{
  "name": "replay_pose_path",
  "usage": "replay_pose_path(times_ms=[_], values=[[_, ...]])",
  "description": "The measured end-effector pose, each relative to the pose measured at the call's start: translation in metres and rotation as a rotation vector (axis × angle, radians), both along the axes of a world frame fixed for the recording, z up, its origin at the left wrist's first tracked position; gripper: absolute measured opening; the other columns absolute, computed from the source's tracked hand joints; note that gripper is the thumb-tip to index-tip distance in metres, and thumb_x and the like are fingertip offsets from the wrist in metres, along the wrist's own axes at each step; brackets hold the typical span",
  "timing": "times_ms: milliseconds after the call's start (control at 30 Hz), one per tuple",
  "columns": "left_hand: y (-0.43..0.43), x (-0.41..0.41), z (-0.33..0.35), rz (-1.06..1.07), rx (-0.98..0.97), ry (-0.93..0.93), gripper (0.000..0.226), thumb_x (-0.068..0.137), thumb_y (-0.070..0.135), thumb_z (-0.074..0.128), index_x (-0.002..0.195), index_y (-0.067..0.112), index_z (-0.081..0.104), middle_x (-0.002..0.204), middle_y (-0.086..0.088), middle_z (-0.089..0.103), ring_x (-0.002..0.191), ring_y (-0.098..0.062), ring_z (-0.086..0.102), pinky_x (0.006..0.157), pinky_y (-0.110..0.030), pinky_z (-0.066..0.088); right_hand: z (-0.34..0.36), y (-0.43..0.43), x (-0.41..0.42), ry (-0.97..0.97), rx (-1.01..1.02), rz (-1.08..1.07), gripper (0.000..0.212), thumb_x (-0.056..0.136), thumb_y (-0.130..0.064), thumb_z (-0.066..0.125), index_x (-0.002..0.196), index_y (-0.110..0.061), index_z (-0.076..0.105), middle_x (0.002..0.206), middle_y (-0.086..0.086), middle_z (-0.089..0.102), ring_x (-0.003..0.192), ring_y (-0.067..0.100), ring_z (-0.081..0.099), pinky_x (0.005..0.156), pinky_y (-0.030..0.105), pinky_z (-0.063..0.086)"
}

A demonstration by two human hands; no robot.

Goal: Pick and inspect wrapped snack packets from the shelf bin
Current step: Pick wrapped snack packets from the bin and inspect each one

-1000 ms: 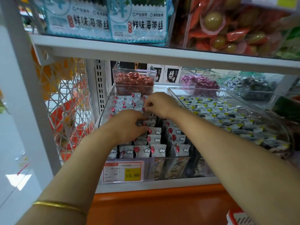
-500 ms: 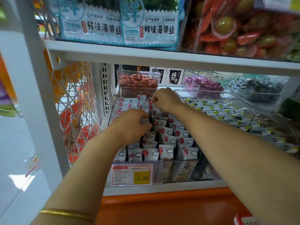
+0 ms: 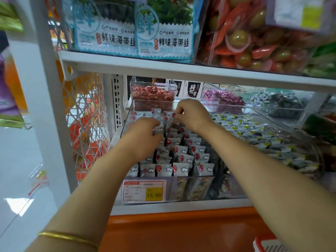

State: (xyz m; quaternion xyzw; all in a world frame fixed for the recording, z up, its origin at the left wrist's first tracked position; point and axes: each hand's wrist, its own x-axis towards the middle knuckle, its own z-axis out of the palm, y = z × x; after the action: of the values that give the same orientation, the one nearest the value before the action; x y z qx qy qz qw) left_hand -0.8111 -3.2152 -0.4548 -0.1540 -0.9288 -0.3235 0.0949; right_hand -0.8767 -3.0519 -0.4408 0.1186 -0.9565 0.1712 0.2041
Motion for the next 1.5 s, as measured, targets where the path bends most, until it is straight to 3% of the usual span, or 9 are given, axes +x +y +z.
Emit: replay_pose_path(times_ms=[100, 200, 267, 467, 567, 667, 967, 1267, 1500], values=[[-0.001, 0.010, 0.002, 0.039, 0.050, 0.061, 0.045, 0.095, 0.019, 0.049, 0.140, 0.016, 0.041, 0.143, -0.007, 0.042, 0.126, -0.022, 0.044, 0.094, -0.028, 0.039, 0.003, 0.009, 0.026, 0.240, -0.266, -0.060, 0.011, 0.089, -0.008, 0.058, 0.078, -0.010, 0.060, 0.086, -0.001, 0.055, 0.081, 0.011, 0.049, 0.068, 0.025, 0.035], [-0.003, 0.018, 0.002, 0.059, 0.147, 0.104, 0.043, 0.095, 0.016, 0.048, 0.138, 0.016, 0.043, 0.135, -0.007, 0.051, 0.101, -0.016, 0.055, 0.070, -0.022, 0.045, 0.004, 0.015, 0.063, 0.395, -0.469, -0.120, 0.012, 0.089, -0.008, 0.060, 0.078, -0.013, 0.059, 0.083, -0.001, 0.055, 0.076, 0.011, 0.048, 0.061, 0.018, 0.031], [-0.003, 0.024, 0.001, 0.054, 0.204, 0.111, 0.041, 0.095, 0.017, 0.048, 0.136, 0.015, 0.045, 0.129, -0.004, 0.055, 0.093, -0.015, 0.056, 0.071, -0.024, 0.046, 0.000, 0.017, 0.088, 0.404, -0.601, -0.129, 0.014, 0.088, -0.008, 0.061, 0.077, -0.015, 0.057, 0.079, 0.002, 0.058, 0.071, 0.013, 0.052, 0.062, 0.015, 0.040], [0.004, 0.042, -0.005, -0.010, 0.393, -0.083, 0.030, 0.096, 0.022, 0.048, 0.124, 0.013, 0.056, 0.104, -0.004, 0.064, 0.080, -0.015, 0.064, 0.058, -0.020, 0.050, -0.008, 0.018, 0.137, 0.200, -1.112, -0.058, 0.022, 0.089, -0.003, 0.059, 0.072, -0.017, 0.058, 0.074, 0.002, 0.063, 0.050, 0.005, 0.060, 0.049, 0.016, 0.050], [0.006, 0.049, -0.004, -0.025, 0.517, -0.159, 0.019, 0.096, 0.019, 0.050, 0.088, 0.017, 0.067, 0.083, -0.007, 0.068, 0.080, -0.024, 0.067, 0.074, -0.033, 0.058, -0.014, 0.018, 0.147, 0.130, -1.203, -0.047, 0.018, 0.089, -0.003, 0.060, 0.075, -0.015, 0.061, 0.077, 0.004, 0.066, 0.054, 0.006, 0.064, 0.057, 0.026, 0.058], [0.006, 0.049, -0.007, -0.013, 0.671, -0.256, 0.017, 0.095, 0.021, 0.052, 0.091, 0.013, 0.066, 0.082, -0.008, 0.069, 0.080, -0.022, 0.068, 0.077, -0.038, 0.058, -0.019, 0.021, 0.153, 0.065, -1.291, -0.010, 0.013, 0.089, -0.003, 0.060, 0.080, -0.012, 0.065, 0.081, 0.010, 0.068, 0.057, 0.007, 0.064, 0.056, 0.022, 0.055], [0.006, 0.044, -0.006, -0.033, 1.251, -0.420, 0.030, 0.092, 0.013, 0.054, 0.063, 0.008, 0.060, 0.067, -0.005, 0.059, 0.067, -0.015, 0.062, 0.058, -0.017, 0.054, -0.017, 0.029, 0.152, -0.165, -1.679, 0.097, 0.016, 0.084, 0.008, 0.057, 0.088, -0.006, 0.063, 0.087, 0.013, 0.066, 0.059, 0.014, 0.068, 0.054, 0.020, 0.054], [0.012, 0.045, -0.008, 0.078, 0.949, -0.157, 0.022, 0.096, 0.016, 0.050, 0.081, 0.000, 0.056, 0.060, -0.002, 0.056, 0.049, -0.006, 0.058, 0.054, -0.018, 0.053, -0.016, 0.028, 0.151, -0.188, -1.781, 0.104, 0.019, 0.082, 0.013, 0.055, 0.089, -0.003, 0.063, 0.063, 0.006, 0.070, 0.057, 0.016, 0.069, 0.052, 0.020, 0.054], [0.015, 0.050, -0.001, -0.152, 1.071, -0.277, 0.008, 0.089, -0.001, 0.053, 0.087, 0.002, 0.060, 0.062, -0.002, 0.059, 0.056, -0.008, 0.060, 0.061, -0.019, 0.055, -0.015, 0.033, 0.150, -0.088, -1.923, 0.051, 0.017, 0.086, 0.011, 0.053, 0.093, -0.002, 0.062, 0.079, 0.012, 0.063, 0.053, 0.011, 0.066, 0.053, 0.019, 0.054]])
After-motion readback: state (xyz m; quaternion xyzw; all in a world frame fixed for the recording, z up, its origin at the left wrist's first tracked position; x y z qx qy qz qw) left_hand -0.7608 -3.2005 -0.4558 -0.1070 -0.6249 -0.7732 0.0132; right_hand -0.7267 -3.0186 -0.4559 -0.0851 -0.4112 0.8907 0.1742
